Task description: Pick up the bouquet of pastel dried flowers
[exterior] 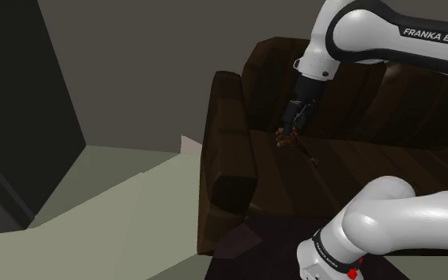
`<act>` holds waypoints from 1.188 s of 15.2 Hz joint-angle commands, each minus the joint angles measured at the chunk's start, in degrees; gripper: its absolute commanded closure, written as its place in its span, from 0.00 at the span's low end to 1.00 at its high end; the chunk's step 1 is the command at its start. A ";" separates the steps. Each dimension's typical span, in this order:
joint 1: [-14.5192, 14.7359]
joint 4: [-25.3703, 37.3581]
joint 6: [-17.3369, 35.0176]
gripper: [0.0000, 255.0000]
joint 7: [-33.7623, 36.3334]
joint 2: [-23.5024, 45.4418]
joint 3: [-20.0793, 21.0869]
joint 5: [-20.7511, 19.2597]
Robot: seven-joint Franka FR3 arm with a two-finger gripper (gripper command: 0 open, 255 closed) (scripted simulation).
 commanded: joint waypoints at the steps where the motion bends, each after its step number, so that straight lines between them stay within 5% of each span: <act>1: 0.00 0.00 0.00 0.00 0.00 0.00 0.00 0.00; 18: -7.77 -3.65 22.18 0.00 -21.22 15.48 -21.77 -6.92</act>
